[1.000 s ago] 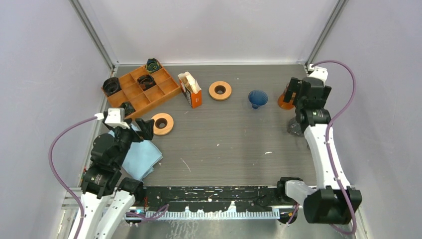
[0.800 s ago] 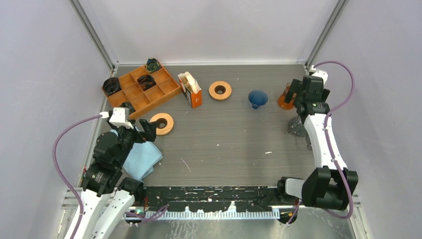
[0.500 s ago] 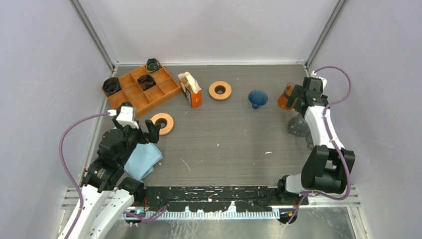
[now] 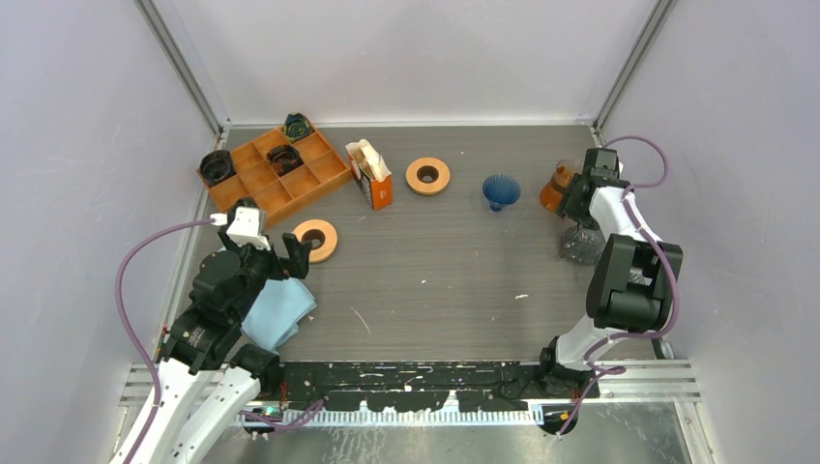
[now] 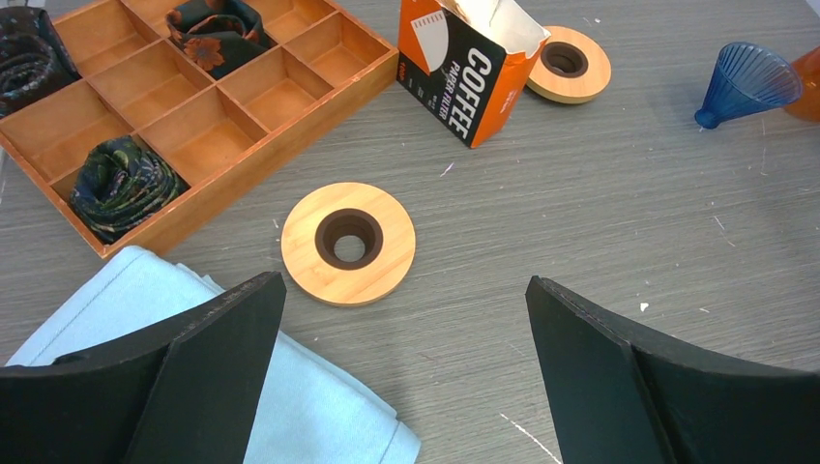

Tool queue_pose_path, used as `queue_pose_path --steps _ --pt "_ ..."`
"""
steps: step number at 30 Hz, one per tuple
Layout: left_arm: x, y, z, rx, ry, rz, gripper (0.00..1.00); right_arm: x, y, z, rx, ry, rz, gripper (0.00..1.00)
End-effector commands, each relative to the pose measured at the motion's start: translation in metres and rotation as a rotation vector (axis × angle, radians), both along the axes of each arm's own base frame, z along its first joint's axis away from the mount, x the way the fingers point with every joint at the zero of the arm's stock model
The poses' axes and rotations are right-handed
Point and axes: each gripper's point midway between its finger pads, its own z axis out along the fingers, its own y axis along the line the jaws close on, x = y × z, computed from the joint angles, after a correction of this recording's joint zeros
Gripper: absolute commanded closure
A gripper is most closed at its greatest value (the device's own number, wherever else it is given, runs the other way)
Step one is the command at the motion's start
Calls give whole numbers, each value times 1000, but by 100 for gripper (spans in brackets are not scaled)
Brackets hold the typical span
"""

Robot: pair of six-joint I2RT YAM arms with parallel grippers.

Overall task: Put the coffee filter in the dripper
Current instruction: Pick up the coffee server from the center of the board.

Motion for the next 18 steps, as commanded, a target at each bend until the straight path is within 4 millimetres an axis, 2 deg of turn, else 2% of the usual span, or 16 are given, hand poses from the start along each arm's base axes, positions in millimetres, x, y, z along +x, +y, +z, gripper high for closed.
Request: queue_pose_path --steps 1,8,18 --pt "1 1 10 6 -40 -1 1 12 -4 9 8 -27 -13 45" --pt "1 0 10 8 -39 -9 1 6 -7 3 -2 3 -19 65" --pt "1 -2 8 11 -32 -15 1 -6 3 22 -5 -33 25 94"
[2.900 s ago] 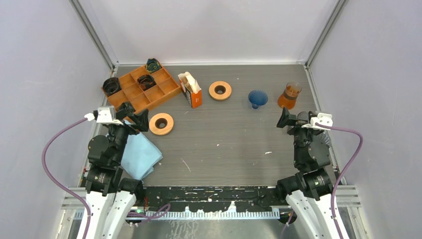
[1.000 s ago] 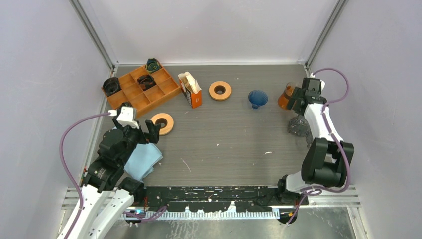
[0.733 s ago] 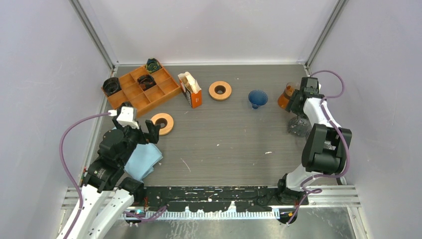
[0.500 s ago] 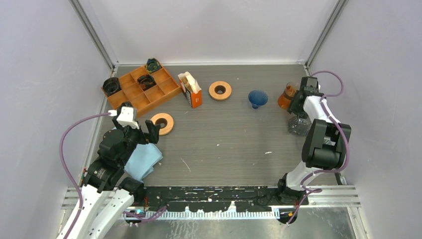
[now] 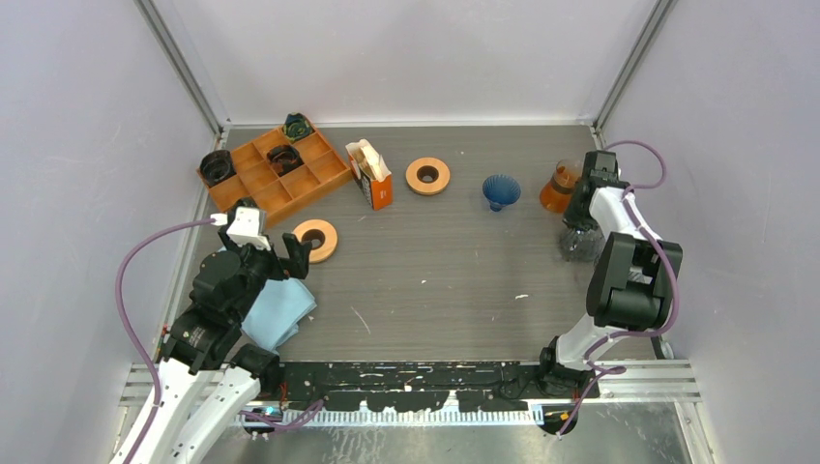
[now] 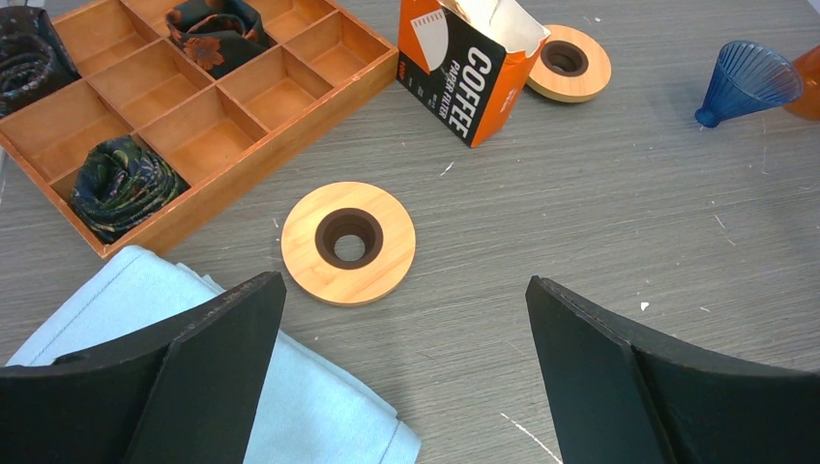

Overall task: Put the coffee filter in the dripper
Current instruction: Pick up the coffee server from the center of the board, then place the coffee server at the center of the board.

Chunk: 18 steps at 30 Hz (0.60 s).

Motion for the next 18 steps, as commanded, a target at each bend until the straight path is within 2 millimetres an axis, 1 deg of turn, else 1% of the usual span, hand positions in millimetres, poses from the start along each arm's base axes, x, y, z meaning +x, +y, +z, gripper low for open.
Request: queue_pose_path --steps 1,3,5,9,14,17,18 --pt "1 -2 9 8 -34 -15 1 2 5 35 -21 -98 25 96" --pt "1 -2 9 11 -33 -15 1 2 12 38 -21 -103 47 99" --pt "2 -1 9 14 -31 -10 1 2 20 42 -22 -103 73 99" --pt "3 0 8 21 -26 -2 1 1 46 49 -34 -102 149 99" --pt "3 1 7 26 -17 0 1 -3 84 59 -55 -77 297 99" --pt "4 1 6 29 -11 4 1 -7 110 66 -82 -63 393 99" --pt "4 1 6 30 -10 4 1 -8 121 68 -92 -60 432 99"
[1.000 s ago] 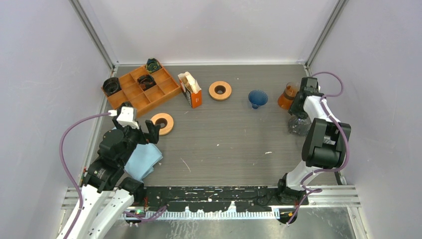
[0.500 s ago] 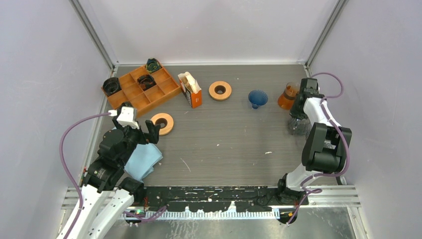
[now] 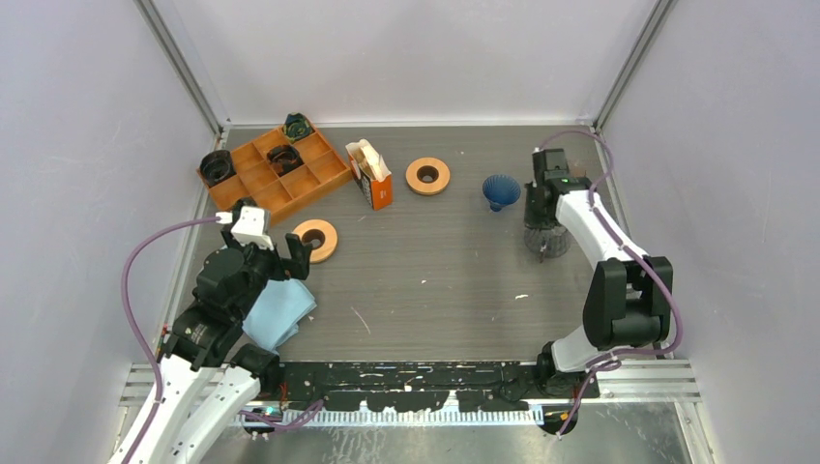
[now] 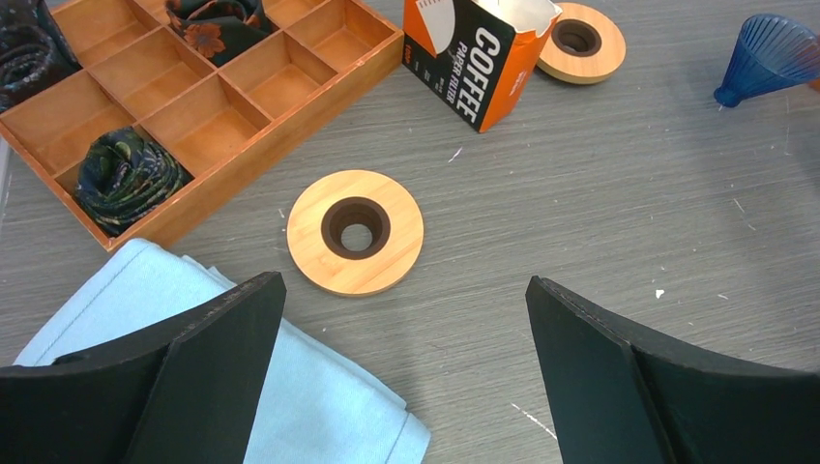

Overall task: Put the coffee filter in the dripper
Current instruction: Place the coffee server at the center of the board.

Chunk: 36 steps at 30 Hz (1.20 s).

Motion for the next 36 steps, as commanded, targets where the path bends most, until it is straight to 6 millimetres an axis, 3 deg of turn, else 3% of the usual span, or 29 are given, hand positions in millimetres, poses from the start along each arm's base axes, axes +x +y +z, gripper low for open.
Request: queue_pose_path --steps 1,11,20,28,36 --pt "3 1 13 2 -30 8 1 4 31 42 -67 -75 146 99" --pt "5 6 12 9 -19 34 1 -9 109 61 -41 -52 452 99" --pt "6 19 13 18 -22 102 1 -21 181 65 -22 -74 869 99" --pt "5 26 16 15 -29 132 1 -31 239 59 -20 -79 1254 99" --pt "5 29 16 18 -29 150 1 -30 276 39 -50 -15 1528 99"
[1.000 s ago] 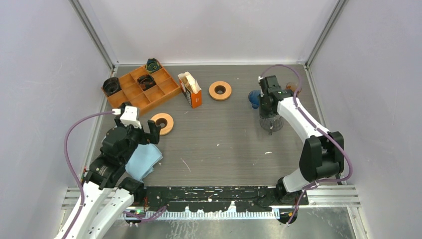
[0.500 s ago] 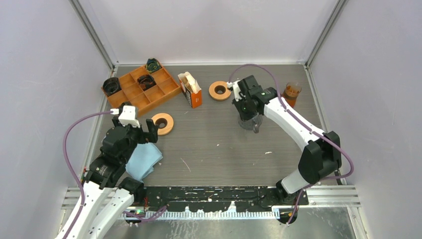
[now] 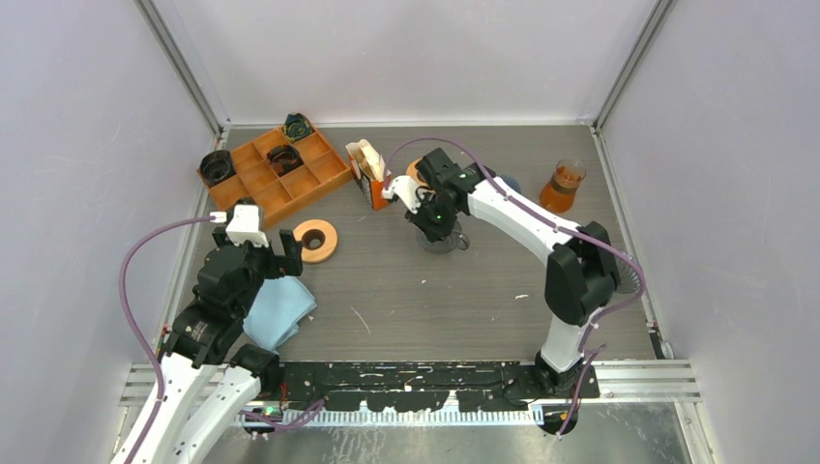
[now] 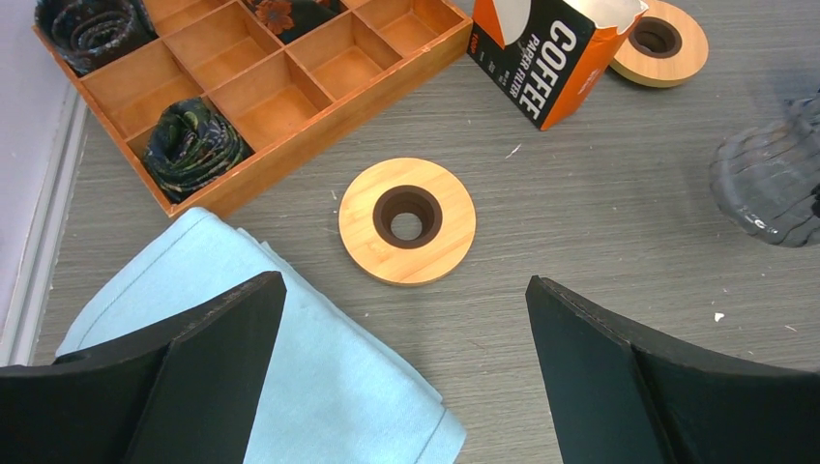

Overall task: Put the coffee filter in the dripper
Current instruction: Place the coffee server at the center of the board.

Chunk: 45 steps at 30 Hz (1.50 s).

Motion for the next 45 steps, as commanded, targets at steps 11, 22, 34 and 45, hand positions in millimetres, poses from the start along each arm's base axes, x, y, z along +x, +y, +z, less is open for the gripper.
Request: queue_pose_path --steps 11,22,34,45 --pt "3 5 21 -15 -52 27 1 7 49 -17 -12 0 463 99" --pt "5 4 20 -12 -48 21 1 6 56 -37 -40 5 578 91" --pt "5 4 21 -15 -53 19 1 11 50 -24 -76 -44 564 65" --pt "4 4 22 -17 -58 17 1 26 31 -10 -175 -157 506 61"
